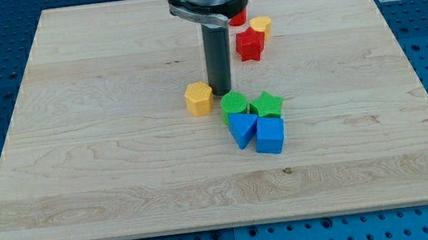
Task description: Move the yellow hexagon towards the center left of the board
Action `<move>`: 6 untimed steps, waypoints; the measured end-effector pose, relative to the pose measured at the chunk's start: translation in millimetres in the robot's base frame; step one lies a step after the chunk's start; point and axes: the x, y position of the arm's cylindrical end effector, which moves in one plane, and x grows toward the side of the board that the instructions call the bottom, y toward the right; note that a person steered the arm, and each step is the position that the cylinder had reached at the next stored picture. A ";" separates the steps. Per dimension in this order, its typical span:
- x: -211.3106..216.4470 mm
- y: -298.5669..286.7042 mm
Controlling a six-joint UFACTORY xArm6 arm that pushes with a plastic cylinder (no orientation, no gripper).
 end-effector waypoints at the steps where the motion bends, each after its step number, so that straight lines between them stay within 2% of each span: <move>1: 16.5 -1.0; 3: 23.9 -123.5; 5: 46.1 -139.0; 6: 25.5 -177.2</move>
